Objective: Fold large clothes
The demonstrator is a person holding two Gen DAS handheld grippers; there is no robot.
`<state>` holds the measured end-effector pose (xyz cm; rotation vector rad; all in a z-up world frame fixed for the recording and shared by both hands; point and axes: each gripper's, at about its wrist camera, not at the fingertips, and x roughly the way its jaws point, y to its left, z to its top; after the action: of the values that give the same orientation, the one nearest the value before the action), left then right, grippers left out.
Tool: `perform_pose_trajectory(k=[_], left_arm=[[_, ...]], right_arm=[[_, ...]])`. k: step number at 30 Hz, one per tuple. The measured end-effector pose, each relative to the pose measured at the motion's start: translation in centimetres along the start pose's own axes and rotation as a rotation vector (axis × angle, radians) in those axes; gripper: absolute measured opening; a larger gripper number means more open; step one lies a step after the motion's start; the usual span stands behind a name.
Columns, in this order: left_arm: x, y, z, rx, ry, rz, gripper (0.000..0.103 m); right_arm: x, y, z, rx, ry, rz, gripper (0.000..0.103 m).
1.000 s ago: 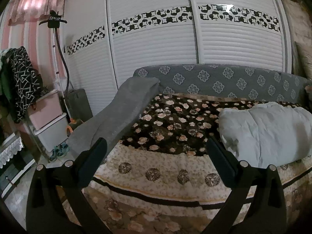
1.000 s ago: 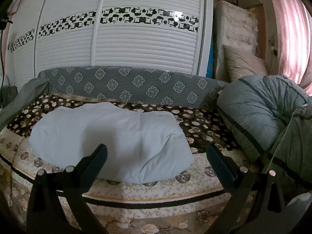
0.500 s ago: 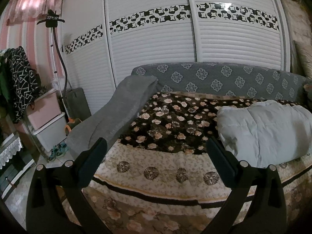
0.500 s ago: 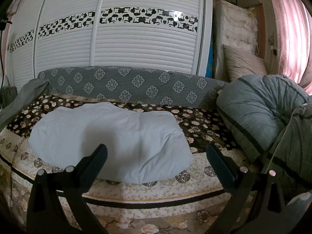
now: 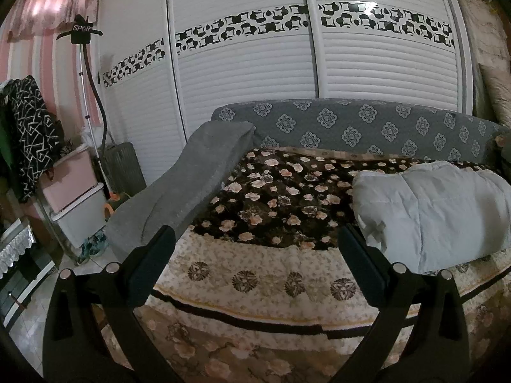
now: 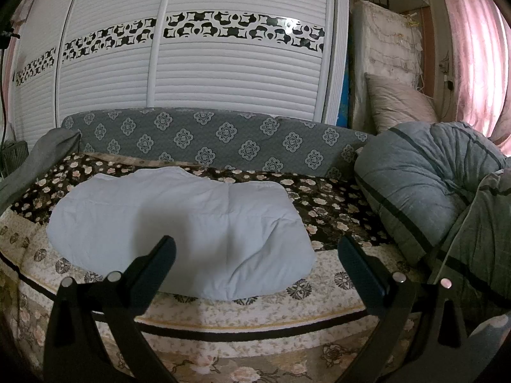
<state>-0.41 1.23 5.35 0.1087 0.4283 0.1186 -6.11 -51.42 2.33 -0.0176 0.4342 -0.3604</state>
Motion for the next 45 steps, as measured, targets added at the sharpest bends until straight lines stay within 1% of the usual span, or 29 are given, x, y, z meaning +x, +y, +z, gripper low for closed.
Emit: perform_pose_trajectory(k=[32, 41, 45], left_arm=[[0.1, -0.5, -0.5, -0.003, 0.012, -0.008, 0.100], [0.2, -0.5, -0.5, 0.005, 0.022, -0.020, 0.100], [0.1, -0.1, -0.5, -0.004, 0.017, -0.031, 0.100]], right_arm=[[-0.2, -0.7, -0.5, 0.006, 0.005, -0.001, 0.101], [-0.3, -1.2, -0.4, 0.028, 0.008, 0.001, 0.101], [-0.6, -0.9, -0.2, 0.016, -0.001, -0.002, 0.101]])
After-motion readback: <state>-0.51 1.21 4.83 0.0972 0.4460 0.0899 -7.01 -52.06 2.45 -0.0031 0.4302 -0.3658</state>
